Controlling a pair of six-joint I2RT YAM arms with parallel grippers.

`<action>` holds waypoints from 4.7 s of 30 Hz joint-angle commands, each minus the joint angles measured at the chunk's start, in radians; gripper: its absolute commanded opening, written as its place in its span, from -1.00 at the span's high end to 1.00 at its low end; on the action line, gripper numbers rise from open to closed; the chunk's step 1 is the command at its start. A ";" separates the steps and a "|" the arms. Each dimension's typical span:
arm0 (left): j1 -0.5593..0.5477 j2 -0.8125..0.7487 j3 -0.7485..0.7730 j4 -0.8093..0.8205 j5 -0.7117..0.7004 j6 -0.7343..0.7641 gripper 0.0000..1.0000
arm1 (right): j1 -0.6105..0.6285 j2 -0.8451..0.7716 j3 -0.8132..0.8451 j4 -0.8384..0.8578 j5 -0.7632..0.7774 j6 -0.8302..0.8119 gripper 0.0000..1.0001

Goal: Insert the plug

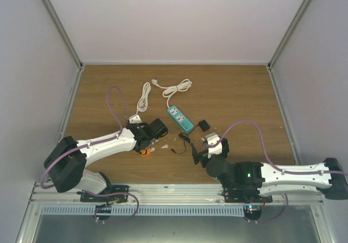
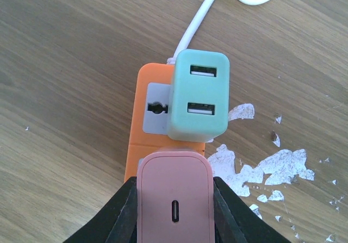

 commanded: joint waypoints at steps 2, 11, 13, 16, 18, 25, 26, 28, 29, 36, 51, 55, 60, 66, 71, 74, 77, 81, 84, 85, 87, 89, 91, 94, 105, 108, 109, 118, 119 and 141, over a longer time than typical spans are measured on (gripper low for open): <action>-0.010 -0.006 -0.034 -0.060 0.053 -0.017 1.00 | 0.009 0.002 0.024 0.017 0.027 0.015 -0.99; -0.042 -0.017 -0.029 -0.057 0.075 -0.010 1.00 | 0.008 0.001 0.024 0.015 0.028 0.015 -0.99; -0.054 -0.018 -0.030 -0.060 0.078 -0.016 1.00 | 0.009 0.002 0.024 0.015 0.027 0.015 -0.99; -0.062 -0.015 -0.030 -0.064 0.074 -0.028 1.00 | 0.009 0.001 0.024 0.014 0.027 0.015 -0.99; -0.062 -0.004 -0.028 -0.069 0.065 -0.036 1.00 | 0.009 0.000 0.024 0.014 0.027 0.015 -0.99; -0.062 0.054 -0.014 -0.074 0.055 -0.050 1.00 | 0.009 0.001 0.024 0.012 0.025 0.016 -0.99; -0.062 0.060 -0.015 -0.070 0.053 -0.050 1.00 | 0.009 0.000 0.024 0.012 0.026 0.016 -0.99; -0.062 0.074 -0.018 -0.060 0.053 -0.050 1.00 | 0.009 0.001 0.026 0.012 0.027 0.016 -0.99; -0.062 0.083 -0.023 -0.054 0.053 -0.051 1.00 | 0.009 0.001 0.026 0.011 0.026 0.016 -0.99; -0.051 0.152 -0.038 -0.010 0.054 -0.048 1.00 | 0.009 0.001 0.026 0.007 0.027 0.018 -0.99; 0.120 0.180 0.004 0.116 0.041 0.130 0.95 | 0.009 0.035 0.024 -0.078 0.070 0.119 -0.99; 0.148 0.169 0.004 0.148 0.043 0.181 0.95 | 0.009 0.074 0.037 -0.172 0.123 0.250 -0.99; 0.149 0.151 -0.021 0.210 0.068 0.238 0.85 | 0.004 0.120 0.053 -0.329 0.174 0.479 -0.99; 0.149 0.151 -0.045 0.275 0.096 0.285 0.52 | -0.180 0.070 0.037 -0.217 -0.031 0.302 -0.99; 0.147 0.135 -0.044 0.318 0.116 0.342 0.38 | -0.415 0.071 0.044 -0.066 -0.381 0.077 -0.99; 0.133 0.079 -0.078 0.384 0.124 0.407 -0.23 | -0.469 0.148 0.088 -0.067 -0.435 0.045 -0.99; 0.131 0.010 -0.103 0.409 0.140 0.443 -0.49 | -0.519 0.227 0.126 -0.050 -0.498 0.015 -0.99; 0.130 -0.093 -0.110 0.394 0.134 0.481 -0.77 | -0.589 0.366 0.191 -0.069 -0.507 0.006 -0.99; 0.127 -0.184 -0.121 0.381 0.132 0.508 -0.95 | -0.652 0.459 0.216 -0.051 -0.528 -0.013 -0.99; 0.125 -0.221 -0.130 0.379 0.131 0.511 -0.97 | -0.674 0.482 0.219 -0.033 -0.546 -0.025 -0.99; 0.124 -0.296 -0.157 0.379 0.135 0.521 -0.98 | -0.722 0.524 0.216 0.006 -0.595 -0.057 -0.94; 0.122 -0.370 -0.185 0.391 0.144 0.537 -0.98 | -0.779 0.566 0.212 0.048 -0.658 -0.080 -0.83; 0.123 -0.440 -0.215 0.401 0.146 0.554 -0.98 | -0.814 0.605 0.215 0.070 -0.698 -0.094 -0.76; 0.122 -0.519 -0.254 0.421 0.149 0.571 -0.98 | -0.837 0.656 0.230 0.116 -0.744 -0.123 -0.67; 0.123 -0.594 -0.305 0.475 0.187 0.621 -0.98 | -0.886 0.802 0.250 0.180 -0.792 -0.171 -0.23; 0.123 -0.595 -0.311 0.491 0.206 0.634 -0.98 | -0.905 0.810 0.242 0.199 -0.801 -0.173 -0.22; 0.123 -0.597 -0.313 0.496 0.211 0.638 -0.98 | -0.911 0.812 0.239 0.212 -0.811 -0.182 -0.21; 0.123 -0.545 -0.310 0.566 0.318 0.713 -0.98 | -0.914 0.861 0.241 0.238 -0.829 -0.196 0.03; 0.123 -0.532 -0.304 0.564 0.318 0.714 -0.98 | -0.913 0.865 0.242 0.238 -0.832 -0.198 0.09; 0.122 -0.553 -0.339 0.711 0.580 0.782 -0.98 | -0.569 0.258 0.024 0.263 -0.762 -0.200 0.88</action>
